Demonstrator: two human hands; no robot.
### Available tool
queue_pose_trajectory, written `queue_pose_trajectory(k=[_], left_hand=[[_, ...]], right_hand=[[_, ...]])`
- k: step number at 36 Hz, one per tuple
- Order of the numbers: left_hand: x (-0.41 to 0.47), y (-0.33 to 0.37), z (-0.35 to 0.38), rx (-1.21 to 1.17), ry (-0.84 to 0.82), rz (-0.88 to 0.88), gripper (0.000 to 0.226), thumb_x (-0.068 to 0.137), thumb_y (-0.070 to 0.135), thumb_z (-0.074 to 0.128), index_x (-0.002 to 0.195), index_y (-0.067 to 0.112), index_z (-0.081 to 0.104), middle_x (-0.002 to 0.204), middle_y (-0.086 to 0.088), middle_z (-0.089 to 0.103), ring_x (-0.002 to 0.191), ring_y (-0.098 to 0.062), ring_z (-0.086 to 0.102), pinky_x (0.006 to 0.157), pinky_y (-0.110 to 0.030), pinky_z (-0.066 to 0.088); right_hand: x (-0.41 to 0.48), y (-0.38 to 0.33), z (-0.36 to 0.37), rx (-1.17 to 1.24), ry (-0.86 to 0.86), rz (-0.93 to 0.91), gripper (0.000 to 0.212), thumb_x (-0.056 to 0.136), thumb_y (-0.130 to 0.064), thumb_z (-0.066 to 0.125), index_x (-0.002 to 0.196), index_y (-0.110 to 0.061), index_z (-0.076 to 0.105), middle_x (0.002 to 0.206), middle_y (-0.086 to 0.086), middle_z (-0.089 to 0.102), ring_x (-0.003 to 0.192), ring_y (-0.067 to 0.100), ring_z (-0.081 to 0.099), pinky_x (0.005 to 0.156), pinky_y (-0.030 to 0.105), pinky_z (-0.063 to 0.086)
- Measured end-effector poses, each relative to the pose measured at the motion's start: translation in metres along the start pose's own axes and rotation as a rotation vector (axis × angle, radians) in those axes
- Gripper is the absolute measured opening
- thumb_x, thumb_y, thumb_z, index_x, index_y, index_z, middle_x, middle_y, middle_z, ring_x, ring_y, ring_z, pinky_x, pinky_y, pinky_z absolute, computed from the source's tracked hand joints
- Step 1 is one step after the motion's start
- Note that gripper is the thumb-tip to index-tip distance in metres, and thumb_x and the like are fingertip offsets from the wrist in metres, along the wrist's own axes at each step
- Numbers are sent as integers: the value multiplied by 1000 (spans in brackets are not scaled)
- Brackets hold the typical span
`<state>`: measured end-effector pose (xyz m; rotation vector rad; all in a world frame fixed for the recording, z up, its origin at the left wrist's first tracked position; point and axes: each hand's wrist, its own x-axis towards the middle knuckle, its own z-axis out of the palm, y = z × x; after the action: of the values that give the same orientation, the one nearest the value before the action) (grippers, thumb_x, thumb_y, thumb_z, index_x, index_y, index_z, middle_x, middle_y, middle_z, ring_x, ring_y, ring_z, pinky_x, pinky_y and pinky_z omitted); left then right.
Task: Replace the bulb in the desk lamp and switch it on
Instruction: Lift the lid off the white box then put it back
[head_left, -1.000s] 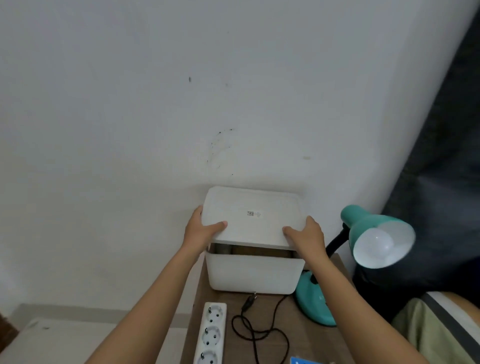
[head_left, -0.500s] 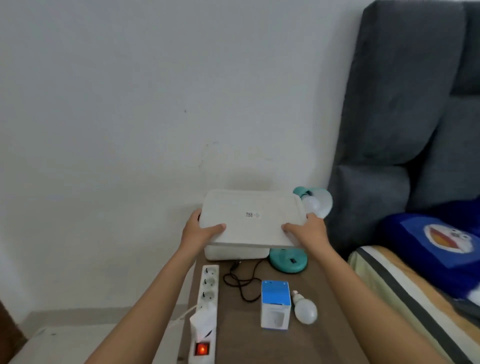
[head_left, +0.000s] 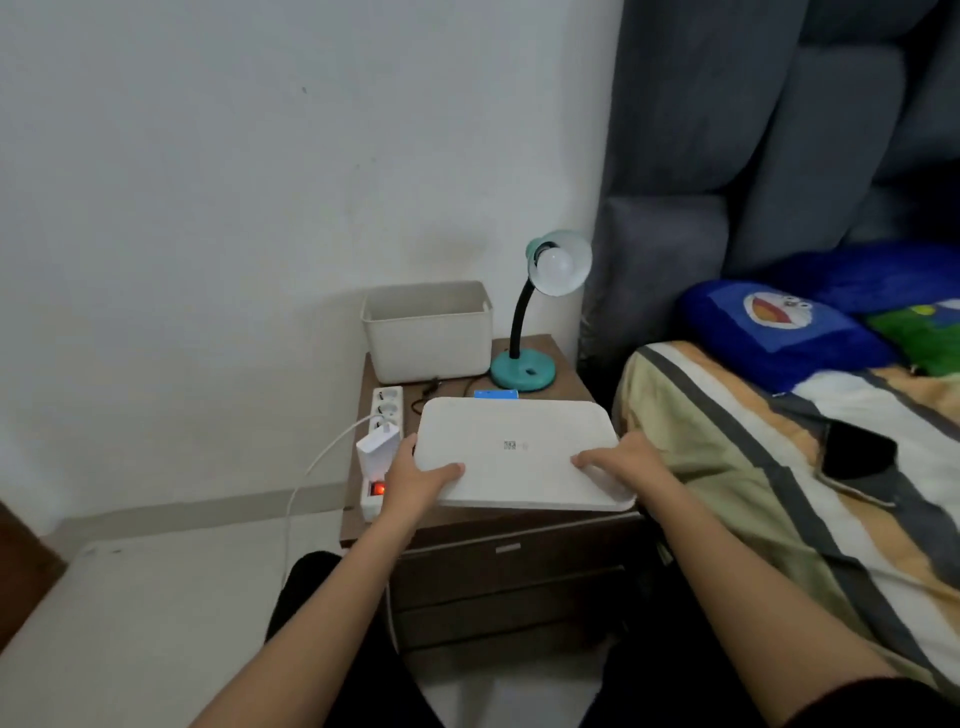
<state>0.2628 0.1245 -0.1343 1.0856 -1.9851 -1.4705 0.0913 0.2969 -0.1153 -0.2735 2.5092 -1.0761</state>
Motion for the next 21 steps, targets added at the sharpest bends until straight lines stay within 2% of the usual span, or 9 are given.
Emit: queue_pose_trajectory(k=[2, 4, 7, 11, 17, 21], left_hand=[[-7, -9, 1, 16, -1, -14, 65, 78, 16, 72, 135, 10, 41, 133, -8, 50, 122, -27, 48, 96, -34, 41], [-10, -18, 1, 21, -9, -33, 67, 78, 17, 73, 135, 8, 40, 134, -9, 50, 122, -27, 48, 98, -35, 41], [-13, -31, 2, 13, -29, -88, 68, 76, 20, 74, 135, 9, 41, 134, -8, 51, 120, -27, 50, 101, -41, 43], [-11, -44, 9, 14, -62, -130, 61, 78, 16, 72, 131, 10, 43, 131, -8, 52, 119, -26, 50, 96, -36, 43], [-1, -51, 21, 48, -82, -164, 62, 79, 15, 71, 133, 8, 43, 133, -9, 52, 120, -25, 49, 92, -32, 41], [12, -56, 25, 83, -93, -181, 60, 77, 16, 74, 131, 9, 47, 131, -9, 55, 116, -25, 52, 92, -33, 43]], right_hand=[[-1, 7, 4, 4, -21, 19, 85, 69, -32, 80, 133, 3, 35, 135, 18, 46, 121, 32, 48, 93, 37, 44], [1, 14, 9, -6, -35, 30, 83, 70, -28, 80, 133, 3, 36, 135, 17, 46, 121, 31, 48, 94, 37, 44], [3, 20, 15, -34, -52, 52, 94, 65, -33, 82, 136, 1, 32, 138, 15, 44, 125, 30, 46, 98, 36, 43], [10, 25, 21, -49, -74, 73, 100, 61, -37, 84, 138, 0, 32, 139, 15, 45, 125, 29, 46, 96, 36, 44], [26, 36, 31, -101, -77, 52, 74, 66, -31, 80, 126, -3, 49, 127, 13, 56, 115, 29, 54, 93, 35, 47], [36, 42, 38, -135, -63, 69, 69, 70, -35, 77, 124, -2, 51, 126, 15, 55, 115, 29, 52, 93, 36, 47]])
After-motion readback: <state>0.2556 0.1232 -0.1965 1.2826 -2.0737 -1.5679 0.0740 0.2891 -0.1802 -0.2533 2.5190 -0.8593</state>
